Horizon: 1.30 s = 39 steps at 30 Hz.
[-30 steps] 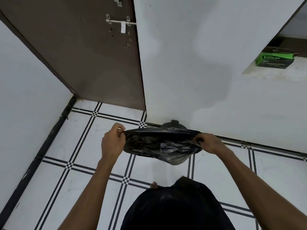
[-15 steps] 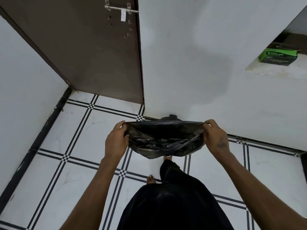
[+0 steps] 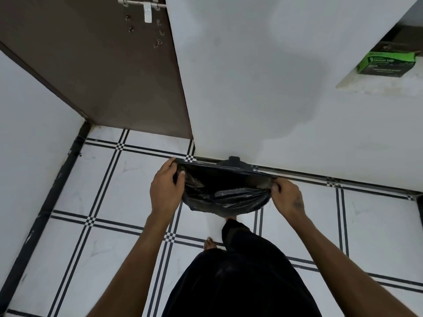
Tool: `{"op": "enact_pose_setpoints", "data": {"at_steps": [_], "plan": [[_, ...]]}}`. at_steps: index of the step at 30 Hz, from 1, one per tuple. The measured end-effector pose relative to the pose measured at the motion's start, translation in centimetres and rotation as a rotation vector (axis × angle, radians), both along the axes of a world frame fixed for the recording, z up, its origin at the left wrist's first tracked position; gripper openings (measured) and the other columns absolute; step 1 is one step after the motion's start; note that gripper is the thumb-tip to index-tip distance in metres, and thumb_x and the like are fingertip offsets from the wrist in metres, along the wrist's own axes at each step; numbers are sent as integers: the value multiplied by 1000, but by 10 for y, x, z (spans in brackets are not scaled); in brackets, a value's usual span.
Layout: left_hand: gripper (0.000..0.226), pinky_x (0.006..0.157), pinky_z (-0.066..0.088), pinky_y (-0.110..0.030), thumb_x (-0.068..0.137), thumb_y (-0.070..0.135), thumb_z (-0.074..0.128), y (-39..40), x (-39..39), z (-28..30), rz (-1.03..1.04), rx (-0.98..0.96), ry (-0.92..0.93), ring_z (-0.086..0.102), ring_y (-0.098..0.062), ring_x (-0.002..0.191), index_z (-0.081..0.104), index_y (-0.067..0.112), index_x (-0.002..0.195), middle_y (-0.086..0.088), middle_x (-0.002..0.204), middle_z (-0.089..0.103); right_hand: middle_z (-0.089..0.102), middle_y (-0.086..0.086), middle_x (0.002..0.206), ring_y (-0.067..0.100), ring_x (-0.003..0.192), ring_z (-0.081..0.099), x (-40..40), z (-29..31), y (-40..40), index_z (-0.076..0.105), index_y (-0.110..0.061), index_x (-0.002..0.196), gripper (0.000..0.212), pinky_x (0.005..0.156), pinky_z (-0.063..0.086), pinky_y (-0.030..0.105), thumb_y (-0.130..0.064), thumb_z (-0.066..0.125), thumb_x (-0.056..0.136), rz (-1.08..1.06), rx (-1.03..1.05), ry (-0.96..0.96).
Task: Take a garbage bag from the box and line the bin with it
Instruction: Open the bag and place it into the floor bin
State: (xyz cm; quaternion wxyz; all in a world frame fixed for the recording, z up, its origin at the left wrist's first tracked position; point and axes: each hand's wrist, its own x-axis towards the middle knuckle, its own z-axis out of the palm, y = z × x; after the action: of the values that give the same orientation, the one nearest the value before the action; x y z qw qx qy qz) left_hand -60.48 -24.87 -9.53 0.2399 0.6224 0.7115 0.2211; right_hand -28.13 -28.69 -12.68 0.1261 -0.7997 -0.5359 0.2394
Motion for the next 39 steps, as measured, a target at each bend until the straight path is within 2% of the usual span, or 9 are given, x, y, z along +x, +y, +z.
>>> {"op": "enact_pose_setpoints", "data": {"at_steps": [3, 5, 9, 16, 21, 25, 29, 36, 39], "plan": [[42, 107, 40, -31, 97, 19, 58, 7, 15, -9, -40, -59, 14, 51, -20, 135, 58, 7, 137, 1, 156, 46, 67, -2, 88, 18, 81, 62, 6, -10, 9, 69, -20, 90, 15, 71, 45, 29, -35, 67, 88, -132, -12, 69], [44, 107, 44, -34, 96, 15, 59, 12, 22, -14, -35, -83, 17, 55, -21, 132, 56, 8, 139, 3, 157, 44, 63, -2, 92, 17, 81, 61, 11, -15, 16, 66, -23, 89, 5, 71, 42, 26, -22, 70, 87, -148, -2, 100], [50, 108, 48, -41, 91, -1, 57, 25, 34, -23, -30, -116, 42, 61, -26, 125, 56, 9, 140, 2, 156, 46, 58, -2, 101, 16, 82, 57, 24, -26, 34, 71, -19, 104, 28, 67, 34, 13, -1, 59, 87, -75, -32, 128], [57, 106, 46, -39, 89, -6, 55, 39, 43, -40, -68, -235, 59, 51, -24, 136, 51, 10, 143, 0, 159, 40, 64, 0, 116, 27, 98, 65, 37, -38, 53, 64, -28, 120, 29, 79, 49, 31, -19, 52, 96, 68, -102, 14], [58, 99, 53, -39, 87, -7, 57, 54, 53, -71, -187, -295, 79, 57, -25, 129, 51, 11, 142, 3, 158, 40, 63, 0, 115, 26, 95, 64, 47, -66, 62, 63, -19, 113, 24, 75, 43, 27, -16, 53, 92, 44, -160, 35], [59, 89, 57, -36, 91, 4, 60, 64, 58, -125, -300, -376, 57, 63, -24, 118, 44, 12, 147, 9, 164, 28, 62, 10, 113, 34, 96, 63, 51, -115, 74, 62, -9, 113, 25, 76, 46, 35, -7, 56, 89, -51, -198, 31], [64, 97, 52, -36, 92, 12, 62, 74, 61, -203, -313, -486, 42, 55, -17, 132, 39, 15, 152, 12, 166, 22, 64, 15, 118, 36, 108, 60, 45, -199, 80, 60, -6, 123, 37, 88, 47, 38, -3, 61, 86, -154, -239, 61], [52, 109, 43, -39, 98, 18, 57, 86, 70, -337, -266, -507, 71, 49, -26, 138, 46, 11, 148, -3, 161, 37, 66, 20, 112, 39, 103, 62, 31, -337, 100, 60, -3, 120, 31, 82, 46, 36, -5, 57, 89, -61, -338, 97], [36, 98, 46, -38, 97, 13, 51, 83, 76, -396, -325, -512, 129, 55, -31, 128, 60, 8, 132, -7, 144, 56, 68, 18, 110, 39, 97, 66, 22, -392, 100, 56, -7, 125, 34, 80, 51, 38, -9, 53, 91, -27, -442, 154]]}}
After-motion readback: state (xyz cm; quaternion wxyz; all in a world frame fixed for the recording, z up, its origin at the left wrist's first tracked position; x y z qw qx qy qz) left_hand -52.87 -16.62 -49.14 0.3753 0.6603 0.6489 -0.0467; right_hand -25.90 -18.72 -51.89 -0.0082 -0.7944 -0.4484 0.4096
